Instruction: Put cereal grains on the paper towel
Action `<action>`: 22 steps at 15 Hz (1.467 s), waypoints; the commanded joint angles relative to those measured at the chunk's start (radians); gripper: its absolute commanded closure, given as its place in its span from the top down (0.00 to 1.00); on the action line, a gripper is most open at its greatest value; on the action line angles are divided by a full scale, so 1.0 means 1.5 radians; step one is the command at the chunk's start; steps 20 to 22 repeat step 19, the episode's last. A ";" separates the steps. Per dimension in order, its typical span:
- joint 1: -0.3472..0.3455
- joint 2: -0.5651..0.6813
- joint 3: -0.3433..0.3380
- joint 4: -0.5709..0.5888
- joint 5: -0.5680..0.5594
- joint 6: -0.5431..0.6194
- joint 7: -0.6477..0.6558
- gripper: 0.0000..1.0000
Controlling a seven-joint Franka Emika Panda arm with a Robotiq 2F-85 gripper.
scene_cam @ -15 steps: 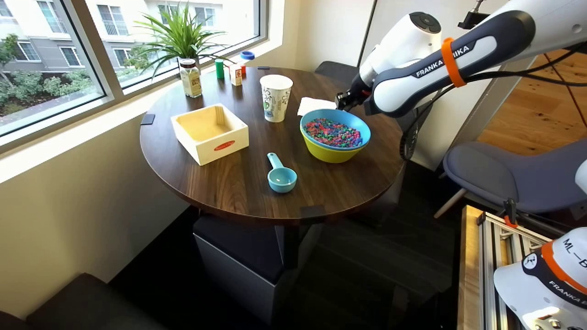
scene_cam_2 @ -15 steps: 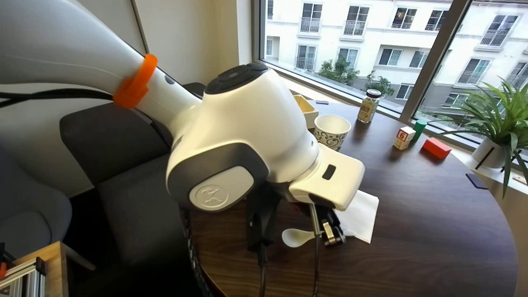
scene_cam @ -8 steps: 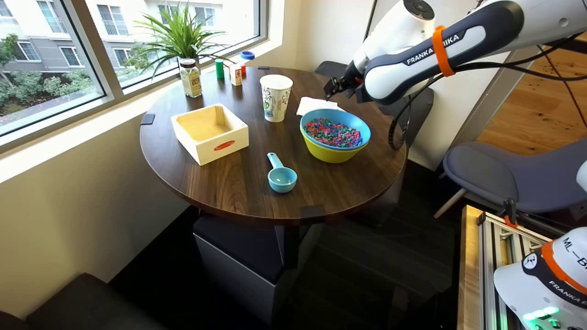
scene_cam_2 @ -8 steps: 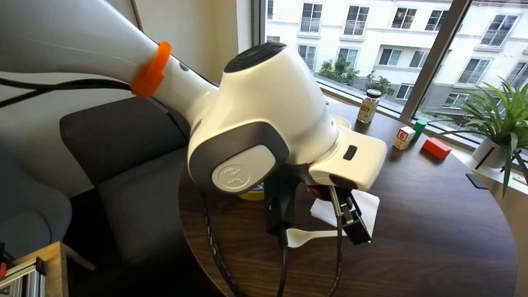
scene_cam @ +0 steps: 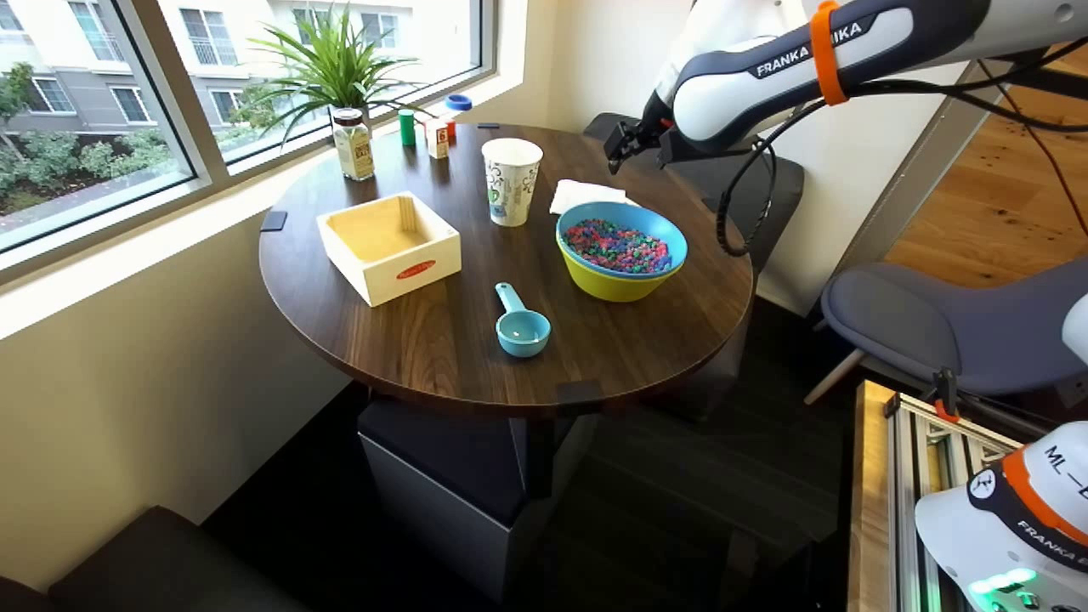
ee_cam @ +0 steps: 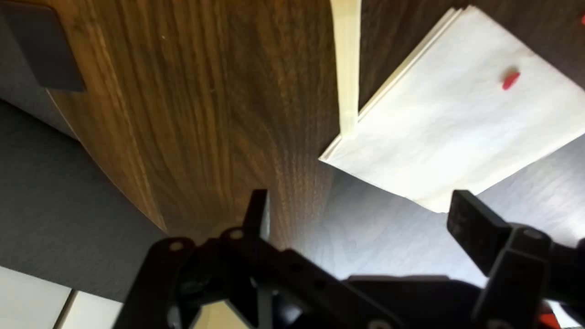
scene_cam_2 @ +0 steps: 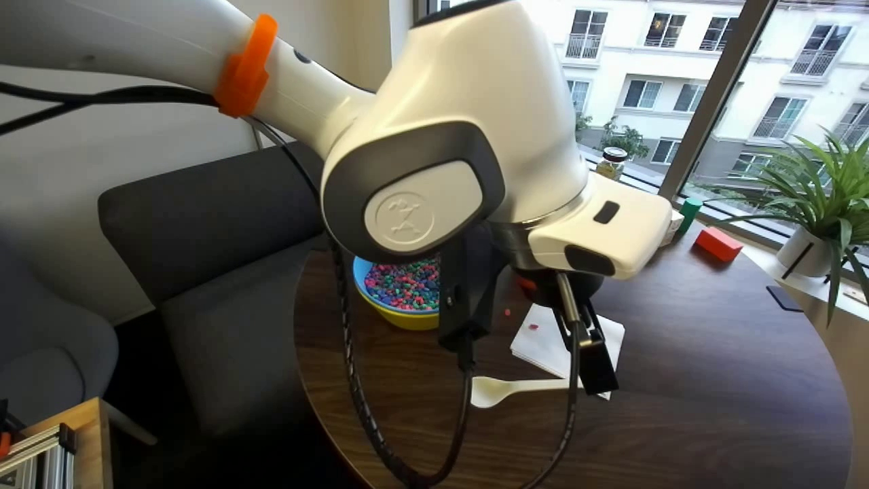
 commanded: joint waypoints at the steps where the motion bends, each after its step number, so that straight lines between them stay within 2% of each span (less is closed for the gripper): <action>1: 0.074 -0.039 -0.074 0.017 0.018 -0.055 0.015 1.00; 4: 0.116 -0.051 -0.116 0.018 0.010 -0.084 0.026 1.00; 10: 0.176 -0.051 -0.172 0.011 0.000 -0.105 0.042 1.00; 11: 0.156 -0.039 -0.153 0.012 0.005 -0.087 0.023 1.00; 22: 0.160 -0.039 -0.156 0.013 0.004 -0.087 0.024 1.00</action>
